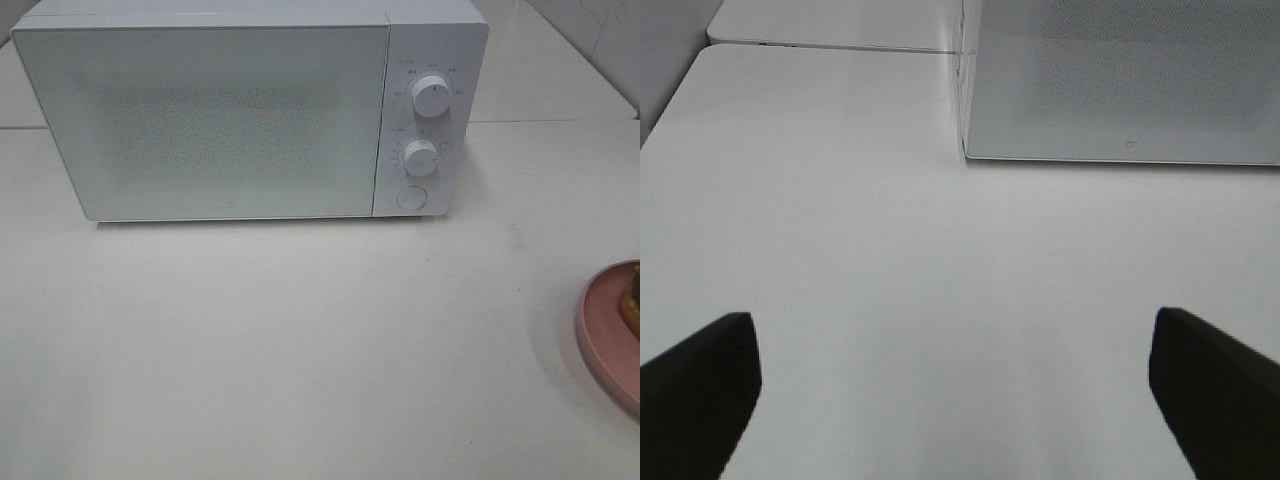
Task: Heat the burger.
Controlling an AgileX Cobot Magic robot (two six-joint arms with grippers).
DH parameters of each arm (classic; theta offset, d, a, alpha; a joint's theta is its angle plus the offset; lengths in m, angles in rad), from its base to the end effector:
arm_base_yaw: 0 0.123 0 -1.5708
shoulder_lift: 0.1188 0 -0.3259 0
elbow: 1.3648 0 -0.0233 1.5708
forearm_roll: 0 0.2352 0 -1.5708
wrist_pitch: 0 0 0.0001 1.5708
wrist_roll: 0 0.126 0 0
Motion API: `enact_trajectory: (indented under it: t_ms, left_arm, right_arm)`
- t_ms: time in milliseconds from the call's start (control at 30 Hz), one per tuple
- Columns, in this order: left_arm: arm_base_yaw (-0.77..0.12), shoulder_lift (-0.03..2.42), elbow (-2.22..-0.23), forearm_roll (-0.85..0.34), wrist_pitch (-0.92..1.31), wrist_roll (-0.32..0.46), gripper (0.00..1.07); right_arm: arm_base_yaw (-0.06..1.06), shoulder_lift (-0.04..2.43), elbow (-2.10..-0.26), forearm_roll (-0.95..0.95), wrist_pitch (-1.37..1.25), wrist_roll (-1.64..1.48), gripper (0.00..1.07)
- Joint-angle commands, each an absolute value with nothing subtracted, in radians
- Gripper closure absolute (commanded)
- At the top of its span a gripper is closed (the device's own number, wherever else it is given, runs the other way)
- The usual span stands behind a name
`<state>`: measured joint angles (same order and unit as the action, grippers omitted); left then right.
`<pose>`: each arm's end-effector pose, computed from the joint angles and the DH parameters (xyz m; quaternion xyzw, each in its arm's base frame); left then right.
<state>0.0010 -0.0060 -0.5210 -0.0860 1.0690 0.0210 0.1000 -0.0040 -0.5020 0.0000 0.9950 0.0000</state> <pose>-0.0321 -0.0095 0.2592 0.0109 0.8475 -0.0371 0.5294 -0.0257 -0.0026 0.2618 -0.0417 0.8329 0.0276 0.5511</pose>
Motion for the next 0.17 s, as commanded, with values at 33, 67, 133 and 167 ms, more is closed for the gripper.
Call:
enact_trajectory:
  t_ms: [33,67,133,167]
  left_arm:
    - [0.002,-0.027,-0.518,-0.087,1.071,0.021,0.09]
    - [0.002,-0.027,-0.518,-0.087,1.071,0.021,0.09]
    - [0.002,-0.027,-0.518,-0.087,1.071,0.021,0.09]
    - [0.002,-0.027,-0.518,-0.087,1.071,0.021,0.09]
  right_arm:
    - [0.093,-0.031,-0.499,0.000,0.994,0.000,0.31]
    - [0.093,-0.031,-0.499,0.000,0.994,0.000,0.31]
    - [0.093,-0.031,-0.499,0.000,0.994,0.000,0.31]
    - [0.093,-0.031,-0.499,0.000,0.994,0.000,0.31]
